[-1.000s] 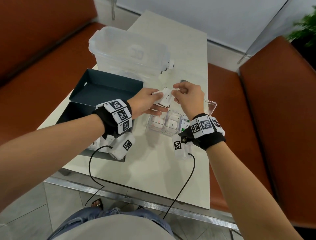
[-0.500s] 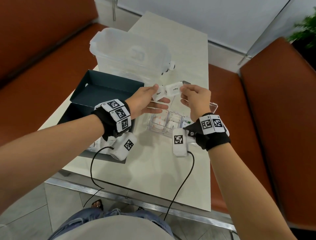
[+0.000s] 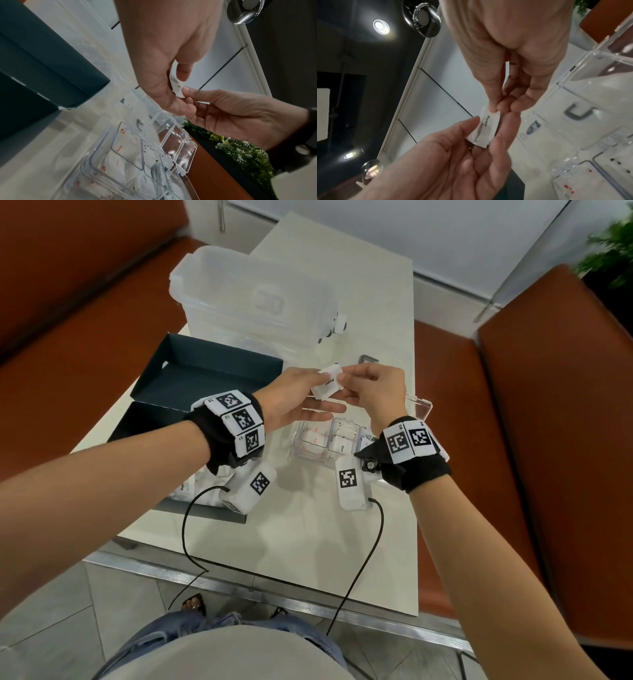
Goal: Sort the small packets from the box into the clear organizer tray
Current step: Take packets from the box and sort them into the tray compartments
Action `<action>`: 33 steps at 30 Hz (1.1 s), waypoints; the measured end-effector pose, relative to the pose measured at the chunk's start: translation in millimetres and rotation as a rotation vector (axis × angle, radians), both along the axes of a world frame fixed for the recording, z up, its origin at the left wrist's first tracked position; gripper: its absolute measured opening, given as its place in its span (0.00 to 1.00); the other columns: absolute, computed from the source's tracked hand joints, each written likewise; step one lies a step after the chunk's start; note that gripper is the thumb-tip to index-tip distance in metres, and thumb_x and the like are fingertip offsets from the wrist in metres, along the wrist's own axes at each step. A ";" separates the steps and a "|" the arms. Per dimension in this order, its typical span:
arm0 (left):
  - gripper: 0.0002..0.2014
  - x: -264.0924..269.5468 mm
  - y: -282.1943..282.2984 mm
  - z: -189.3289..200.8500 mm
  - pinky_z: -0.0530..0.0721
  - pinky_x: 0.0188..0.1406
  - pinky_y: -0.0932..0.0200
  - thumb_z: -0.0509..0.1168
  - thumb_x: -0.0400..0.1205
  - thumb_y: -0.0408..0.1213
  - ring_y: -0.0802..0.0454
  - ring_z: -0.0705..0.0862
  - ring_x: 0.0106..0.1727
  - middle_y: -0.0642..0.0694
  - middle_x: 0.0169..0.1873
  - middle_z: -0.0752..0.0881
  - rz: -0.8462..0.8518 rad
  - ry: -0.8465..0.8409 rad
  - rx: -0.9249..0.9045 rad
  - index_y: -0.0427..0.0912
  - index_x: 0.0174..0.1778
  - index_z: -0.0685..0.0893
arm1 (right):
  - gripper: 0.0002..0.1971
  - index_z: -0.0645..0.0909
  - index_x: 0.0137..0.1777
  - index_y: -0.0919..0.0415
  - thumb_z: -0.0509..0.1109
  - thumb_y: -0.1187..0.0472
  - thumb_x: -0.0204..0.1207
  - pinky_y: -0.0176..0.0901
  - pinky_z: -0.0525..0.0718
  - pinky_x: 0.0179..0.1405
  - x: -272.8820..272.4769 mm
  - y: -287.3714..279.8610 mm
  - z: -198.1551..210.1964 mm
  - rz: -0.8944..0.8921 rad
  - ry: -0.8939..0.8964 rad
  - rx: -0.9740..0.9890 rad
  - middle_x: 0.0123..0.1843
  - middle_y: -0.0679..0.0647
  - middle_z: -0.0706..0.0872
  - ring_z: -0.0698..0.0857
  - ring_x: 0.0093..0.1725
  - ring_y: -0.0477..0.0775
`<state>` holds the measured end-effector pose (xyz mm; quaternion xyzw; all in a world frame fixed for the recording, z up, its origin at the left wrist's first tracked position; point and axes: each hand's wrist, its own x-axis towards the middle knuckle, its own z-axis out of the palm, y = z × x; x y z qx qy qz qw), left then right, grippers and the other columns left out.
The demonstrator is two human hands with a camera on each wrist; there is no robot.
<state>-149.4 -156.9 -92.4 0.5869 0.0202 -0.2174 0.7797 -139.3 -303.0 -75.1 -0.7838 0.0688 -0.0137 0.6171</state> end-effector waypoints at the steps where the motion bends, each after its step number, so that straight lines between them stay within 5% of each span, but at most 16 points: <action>1: 0.11 0.3 -1.5 -0.3 0.88 0.37 0.60 0.56 0.90 0.37 0.45 0.92 0.49 0.42 0.49 0.92 -0.003 -0.010 0.002 0.40 0.59 0.83 | 0.05 0.87 0.49 0.66 0.75 0.70 0.74 0.39 0.85 0.37 0.0 -1.6 -0.1 0.002 -0.004 -0.019 0.34 0.58 0.87 0.87 0.30 0.52; 12: 0.14 0.2 -27.5 -6.3 0.86 0.35 0.65 0.49 0.92 0.35 0.58 0.87 0.34 0.42 0.43 0.88 -0.040 -0.085 0.088 0.38 0.57 0.81 | 0.04 0.89 0.47 0.56 0.76 0.58 0.75 0.38 0.80 0.38 1.0 -37.7 -1.6 0.053 0.115 -0.104 0.40 0.50 0.88 0.82 0.37 0.46; 19: 0.14 -4.7 -50.4 -12.3 0.87 0.40 0.63 0.50 0.92 0.37 0.54 0.88 0.39 0.43 0.43 0.88 -0.043 -0.067 0.139 0.37 0.61 0.80 | 0.01 0.86 0.46 0.55 0.74 0.61 0.76 0.39 0.77 0.39 -3.2 -59.5 -7.4 0.106 0.161 -0.157 0.37 0.47 0.86 0.81 0.37 0.44; 24: 0.14 -3.5 -44.7 -17.0 0.83 0.41 0.62 0.57 0.89 0.45 0.53 0.87 0.45 0.48 0.49 0.86 -0.050 -0.071 0.333 0.40 0.60 0.81 | 0.05 0.85 0.39 0.55 0.73 0.64 0.76 0.32 0.76 0.33 5.0 -68.9 -11.3 0.097 0.092 -0.281 0.40 0.49 0.87 0.79 0.33 0.43; 27: 0.14 -0.4 -33.0 -21.7 0.82 0.46 0.61 0.61 0.87 0.46 0.54 0.87 0.50 0.49 0.55 0.86 0.032 -0.082 0.452 0.43 0.63 0.83 | 0.03 0.87 0.44 0.62 0.72 0.66 0.76 0.35 0.81 0.42 9.2 -64.4 -20.7 0.193 0.071 -0.514 0.47 0.54 0.89 0.82 0.39 0.46; 29: 0.14 0.3 -27.0 -24.7 0.82 0.47 0.61 0.61 0.86 0.44 0.54 0.87 0.50 0.49 0.57 0.86 0.067 -0.080 0.480 0.44 0.64 0.83 | 0.05 0.88 0.49 0.64 0.71 0.64 0.78 0.48 0.84 0.57 9.9 -56.5 -31.0 0.268 0.092 -0.690 0.51 0.56 0.89 0.85 0.49 0.53; 31: 0.13 0.2 -24.0 -26.9 0.83 0.47 0.61 0.62 0.86 0.43 0.55 0.87 0.47 0.49 0.57 0.86 0.076 -0.076 0.494 0.44 0.63 0.83 | 0.06 0.87 0.50 0.62 0.70 0.63 0.78 0.61 0.79 0.65 8.8 -48.9 -40.1 0.301 0.125 -0.824 0.52 0.57 0.88 0.85 0.55 0.58; 33: 0.11 -0.6 -22.7 -28.6 0.83 0.47 0.61 0.62 0.86 0.40 0.56 0.87 0.46 0.49 0.56 0.87 0.082 -0.073 0.499 0.44 0.62 0.83 | 0.07 0.87 0.51 0.61 0.68 0.62 0.79 0.60 0.75 0.67 8.0 -43.4 -48.1 0.304 0.146 -0.927 0.52 0.56 0.88 0.84 0.55 0.59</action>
